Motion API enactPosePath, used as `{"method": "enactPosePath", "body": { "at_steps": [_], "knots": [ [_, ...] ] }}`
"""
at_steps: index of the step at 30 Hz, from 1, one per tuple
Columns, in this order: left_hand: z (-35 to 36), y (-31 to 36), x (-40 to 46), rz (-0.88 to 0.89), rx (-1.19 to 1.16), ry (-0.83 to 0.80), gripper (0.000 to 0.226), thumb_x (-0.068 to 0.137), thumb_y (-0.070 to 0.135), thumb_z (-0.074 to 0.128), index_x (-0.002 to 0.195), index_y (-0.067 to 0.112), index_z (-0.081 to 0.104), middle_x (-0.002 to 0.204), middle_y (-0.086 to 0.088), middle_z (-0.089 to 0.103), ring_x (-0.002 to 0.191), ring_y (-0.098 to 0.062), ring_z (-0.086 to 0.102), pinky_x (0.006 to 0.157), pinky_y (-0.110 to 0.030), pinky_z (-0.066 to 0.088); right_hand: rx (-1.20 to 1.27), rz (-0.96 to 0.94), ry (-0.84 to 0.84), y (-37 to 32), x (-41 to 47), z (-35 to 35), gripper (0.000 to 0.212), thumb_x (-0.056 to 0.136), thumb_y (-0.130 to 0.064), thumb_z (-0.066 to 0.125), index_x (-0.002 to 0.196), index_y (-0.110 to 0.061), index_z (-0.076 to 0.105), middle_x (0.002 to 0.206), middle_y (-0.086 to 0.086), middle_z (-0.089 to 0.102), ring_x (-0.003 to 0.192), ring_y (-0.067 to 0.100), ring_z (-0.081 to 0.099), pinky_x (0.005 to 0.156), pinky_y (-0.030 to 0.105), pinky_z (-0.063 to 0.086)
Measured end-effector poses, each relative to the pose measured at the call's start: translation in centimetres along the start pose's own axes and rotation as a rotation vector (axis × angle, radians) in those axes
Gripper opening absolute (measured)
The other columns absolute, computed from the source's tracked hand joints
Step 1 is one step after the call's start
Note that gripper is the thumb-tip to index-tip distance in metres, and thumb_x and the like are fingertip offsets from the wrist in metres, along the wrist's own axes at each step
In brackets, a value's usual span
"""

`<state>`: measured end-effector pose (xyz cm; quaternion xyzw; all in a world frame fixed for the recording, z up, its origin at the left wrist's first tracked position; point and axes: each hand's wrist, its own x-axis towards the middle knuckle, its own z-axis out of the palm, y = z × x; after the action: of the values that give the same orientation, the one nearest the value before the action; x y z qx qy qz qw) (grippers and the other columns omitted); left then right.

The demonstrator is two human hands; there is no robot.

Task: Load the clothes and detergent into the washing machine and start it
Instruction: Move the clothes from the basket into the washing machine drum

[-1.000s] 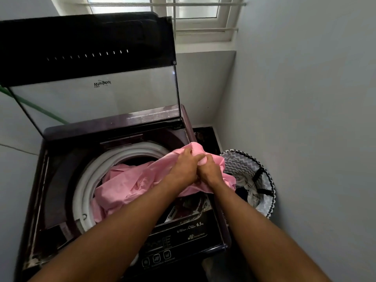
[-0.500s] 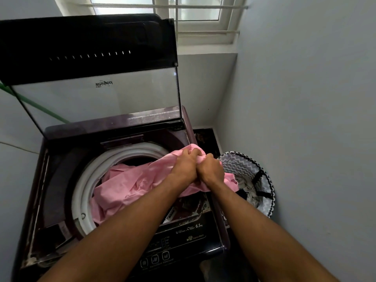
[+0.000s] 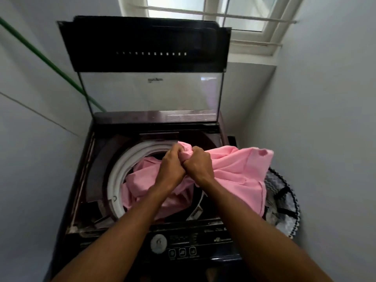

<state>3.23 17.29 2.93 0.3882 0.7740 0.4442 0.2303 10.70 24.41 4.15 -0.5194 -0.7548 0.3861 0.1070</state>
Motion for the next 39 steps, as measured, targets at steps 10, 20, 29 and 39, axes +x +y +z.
{"method": "enactPosePath", "body": {
  "at_steps": [10, 20, 29, 39],
  "knots": [
    [-7.6, -7.2, -2.8, -0.147, 0.160, 0.182, 0.032, 0.083, 0.014, 0.065, 0.108, 0.025, 0.049, 0.097, 0.000, 0.063, 0.086, -0.025, 0.062, 0.070, -0.034, 0.046, 0.132, -0.167, -0.312, -6.0, -2.1, 8.6, 0.039, 0.077, -0.037, 0.060, 0.105, -0.012, 0.069, 0.105, 0.011, 0.073, 0.100, 0.028, 0.067, 0.076, 0.029, 0.046],
    [-5.6, -12.0, -4.5, -0.179, 0.321, -0.197, 0.053, 0.083, 0.013, 0.067, 0.134, 0.017, 0.057, 0.142, -0.009, 0.049, 0.131, -0.028, 0.048, 0.109, -0.038, 0.041, -0.164, -0.087, -0.331, 1.4, -1.2, 11.2, 0.057, 0.070, -0.037, 0.065, 0.123, -0.019, 0.057, 0.119, 0.010, 0.063, 0.111, 0.032, 0.059, 0.089, 0.038, 0.049],
    [-2.8, -11.3, -3.6, -0.164, 0.412, -0.440, 0.074, 0.087, 0.022, 0.061, 0.153, 0.024, 0.029, 0.163, -0.003, 0.018, 0.151, -0.025, 0.011, 0.120, -0.044, 0.024, -0.344, -0.158, -0.048, 2.5, -0.7, 7.7, 0.035, 0.083, -0.014, 0.057, 0.118, -0.019, 0.062, 0.124, 0.007, 0.051, 0.120, 0.029, 0.044, 0.095, 0.045, 0.040],
    [-2.7, -12.7, -3.1, -0.183, 0.510, -0.608, 0.060, 0.088, 0.021, 0.059, 0.146, 0.020, 0.044, 0.146, -0.008, 0.046, 0.130, -0.029, 0.049, 0.105, -0.042, 0.043, -0.404, 0.005, -0.577, 4.3, -0.6, 11.3, 0.046, 0.082, -0.032, 0.052, 0.121, -0.007, 0.059, 0.121, 0.020, 0.063, 0.111, 0.037, 0.060, 0.086, 0.038, 0.050]
  ]
}}
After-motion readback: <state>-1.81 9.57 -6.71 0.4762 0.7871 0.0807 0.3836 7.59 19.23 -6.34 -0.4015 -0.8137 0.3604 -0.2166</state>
